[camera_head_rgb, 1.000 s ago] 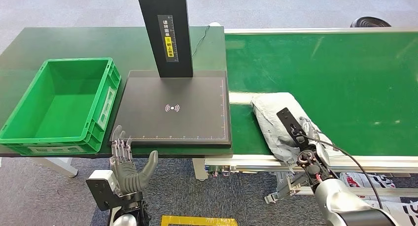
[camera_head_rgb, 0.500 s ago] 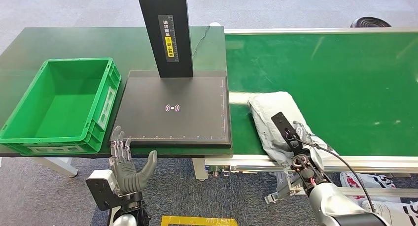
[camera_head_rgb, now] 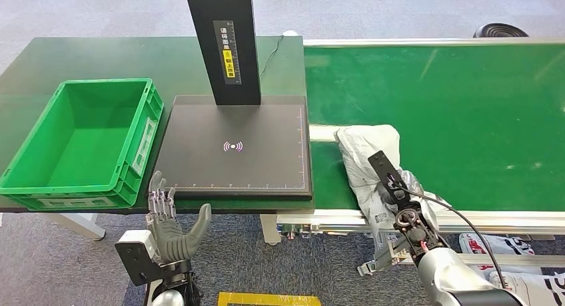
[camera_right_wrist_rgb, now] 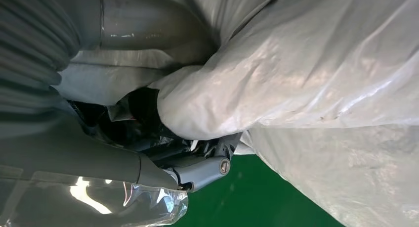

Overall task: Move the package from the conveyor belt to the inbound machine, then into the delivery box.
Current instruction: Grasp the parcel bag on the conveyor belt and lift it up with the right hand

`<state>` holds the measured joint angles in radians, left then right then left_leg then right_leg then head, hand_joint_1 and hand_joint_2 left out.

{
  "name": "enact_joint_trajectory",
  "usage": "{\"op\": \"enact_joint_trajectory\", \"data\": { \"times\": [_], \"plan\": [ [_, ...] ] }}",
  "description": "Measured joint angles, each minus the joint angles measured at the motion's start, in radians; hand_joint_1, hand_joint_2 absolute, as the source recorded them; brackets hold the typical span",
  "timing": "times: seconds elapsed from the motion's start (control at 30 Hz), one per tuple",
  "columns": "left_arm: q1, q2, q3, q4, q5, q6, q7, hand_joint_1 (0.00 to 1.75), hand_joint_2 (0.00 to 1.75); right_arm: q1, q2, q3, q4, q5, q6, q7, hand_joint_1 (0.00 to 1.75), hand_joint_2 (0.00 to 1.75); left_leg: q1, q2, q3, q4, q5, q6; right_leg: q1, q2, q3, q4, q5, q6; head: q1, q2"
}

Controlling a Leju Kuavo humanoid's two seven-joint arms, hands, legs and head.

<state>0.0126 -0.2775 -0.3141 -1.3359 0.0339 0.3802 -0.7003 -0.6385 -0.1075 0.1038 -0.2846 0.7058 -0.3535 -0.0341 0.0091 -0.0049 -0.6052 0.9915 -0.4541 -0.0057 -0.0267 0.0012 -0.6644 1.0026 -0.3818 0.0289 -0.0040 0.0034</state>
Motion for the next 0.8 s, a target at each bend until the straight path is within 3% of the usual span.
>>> {"op": "enact_joint_trajectory", "data": {
  "times": [0.33, 0.63, 0.8],
  "plan": [
    [0.005, -0.004, 0.013, -0.004, 0.000, 0.009, 0.000, 0.00, 1.75, -0.001, 0.009, -0.018, 0.000, 0.014, 0.004, -0.055, 1.71, 1.75, 0.000, 0.000, 0.000, 0.000, 0.000, 0.000, 0.000, 0.000, 0.000, 0.000, 0.000, 0.000, 0.000, 0.000],
    [0.005, -0.004, 0.013, -0.005, -0.004, 0.021, 0.000, 0.00, 1.75, -0.014, 0.044, -0.112, -0.011, -0.106, 0.019, -0.300, 1.74, 1.75, 0.000, 0.000, -0.002, 0.000, 0.000, 0.000, 0.000, 0.000, -0.001, 0.000, 0.000, 0.000, 0.000, 0.000],
    [0.005, -0.004, 0.013, -0.005, -0.009, 0.019, 0.000, 0.00, 1.75, -0.039, 0.059, -0.146, -0.043, -0.123, 0.022, -0.396, 1.72, 1.75, 0.000, 0.000, -0.002, 0.000, 0.000, 0.000, 0.000, 0.000, -0.001, 0.000, 0.000, 0.000, 0.000, 0.000]
  ]
}}
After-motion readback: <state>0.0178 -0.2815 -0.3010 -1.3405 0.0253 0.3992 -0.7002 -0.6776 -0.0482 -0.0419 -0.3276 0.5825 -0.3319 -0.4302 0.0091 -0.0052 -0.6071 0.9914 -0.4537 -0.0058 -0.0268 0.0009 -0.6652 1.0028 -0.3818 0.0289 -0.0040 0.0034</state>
